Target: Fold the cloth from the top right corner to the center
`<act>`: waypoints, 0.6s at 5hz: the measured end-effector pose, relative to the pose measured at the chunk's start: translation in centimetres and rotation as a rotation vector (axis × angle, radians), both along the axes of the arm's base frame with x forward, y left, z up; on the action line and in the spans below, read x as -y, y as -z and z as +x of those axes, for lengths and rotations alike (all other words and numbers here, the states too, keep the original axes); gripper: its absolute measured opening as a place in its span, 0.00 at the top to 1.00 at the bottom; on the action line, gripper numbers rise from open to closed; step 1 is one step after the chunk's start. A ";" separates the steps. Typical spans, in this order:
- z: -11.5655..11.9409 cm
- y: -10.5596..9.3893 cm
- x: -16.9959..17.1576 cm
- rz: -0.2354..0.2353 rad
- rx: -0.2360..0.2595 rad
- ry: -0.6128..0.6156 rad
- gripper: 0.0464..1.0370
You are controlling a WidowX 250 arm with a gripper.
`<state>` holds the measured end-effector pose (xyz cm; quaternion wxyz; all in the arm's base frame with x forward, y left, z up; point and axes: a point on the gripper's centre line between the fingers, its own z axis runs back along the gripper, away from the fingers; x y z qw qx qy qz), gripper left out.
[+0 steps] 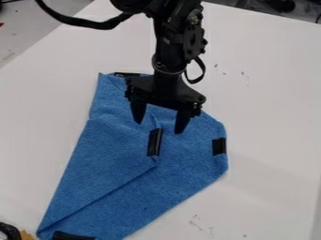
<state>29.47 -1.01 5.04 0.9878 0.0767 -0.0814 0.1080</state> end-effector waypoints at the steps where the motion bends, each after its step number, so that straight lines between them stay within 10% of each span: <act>1: -0.2 0.8 0.0 0.003 -0.029 -0.008 0.04; 3: 0.3 0.1 3.3 0.069 -0.027 0.029 0.04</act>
